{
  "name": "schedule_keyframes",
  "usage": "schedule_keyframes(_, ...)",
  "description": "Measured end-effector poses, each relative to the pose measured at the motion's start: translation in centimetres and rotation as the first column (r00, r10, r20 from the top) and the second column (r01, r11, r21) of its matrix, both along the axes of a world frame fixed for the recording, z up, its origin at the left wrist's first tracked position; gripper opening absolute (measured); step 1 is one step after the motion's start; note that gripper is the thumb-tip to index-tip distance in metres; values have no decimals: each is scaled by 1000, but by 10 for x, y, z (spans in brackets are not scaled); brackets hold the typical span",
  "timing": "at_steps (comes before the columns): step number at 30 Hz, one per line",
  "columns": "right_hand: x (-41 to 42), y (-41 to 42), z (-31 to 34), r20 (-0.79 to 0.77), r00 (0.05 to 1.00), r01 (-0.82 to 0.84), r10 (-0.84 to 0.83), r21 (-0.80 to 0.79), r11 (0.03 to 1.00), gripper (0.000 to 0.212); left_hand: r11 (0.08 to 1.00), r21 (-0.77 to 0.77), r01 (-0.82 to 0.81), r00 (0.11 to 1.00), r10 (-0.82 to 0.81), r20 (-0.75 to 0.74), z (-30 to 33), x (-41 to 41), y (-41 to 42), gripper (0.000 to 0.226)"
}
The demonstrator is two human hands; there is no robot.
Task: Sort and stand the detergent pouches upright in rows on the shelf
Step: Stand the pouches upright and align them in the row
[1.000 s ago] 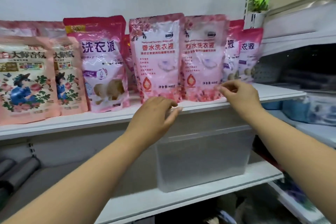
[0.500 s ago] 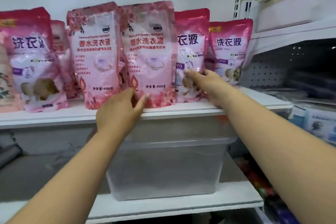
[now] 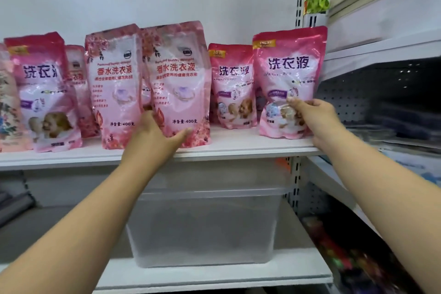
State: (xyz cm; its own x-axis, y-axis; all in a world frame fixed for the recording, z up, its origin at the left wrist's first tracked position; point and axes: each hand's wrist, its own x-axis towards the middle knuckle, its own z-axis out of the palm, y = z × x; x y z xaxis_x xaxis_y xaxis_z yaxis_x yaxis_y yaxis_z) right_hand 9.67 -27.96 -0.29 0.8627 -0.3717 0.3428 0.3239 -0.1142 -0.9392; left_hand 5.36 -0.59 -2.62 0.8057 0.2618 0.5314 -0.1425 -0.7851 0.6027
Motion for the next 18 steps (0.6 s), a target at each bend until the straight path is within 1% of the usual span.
schedule_keyframes(1,0,-3,1,3,1000,14,-14,10,1000,23,1000,-11,-7,1000,7,-22,4,2,-8,93)
schedule_keyframes(3,0,-8,-1,10,999,40,-40,30,999,22,999,-12,-35,996,34,-79,7,6,-21,105)
schedule_keyframes(5,-2,-10,-6,23,998,65,-66,41,997,20,997,12,-75,991,76,-108,3,11,-27,109)
schedule_keyframes(7,0,-14,-8,59,995,80,-82,39,996,15,991,70,-116,986,124,-112,-2,14,-29,111)
schedule_keyframes(10,1,-20,-3,81,996,40,-43,27,999,60,980,105,-170,983,177,-57,-3,14,-32,109)
schedule_keyframes(14,4,-21,-2,-22,999,-50,49,-45,998,94,976,103,-190,981,194,-23,-5,14,-32,105)
schedule_keyframes(15,5,-21,-4,-29,998,-59,57,-51,997,95,976,103,-190,981,193,-20,-6,14,-31,104)
schedule_keyframes(18,6,-19,-8,16,1000,-26,27,-42,999,75,973,132,-188,980,195,-40,-10,16,-30,101)
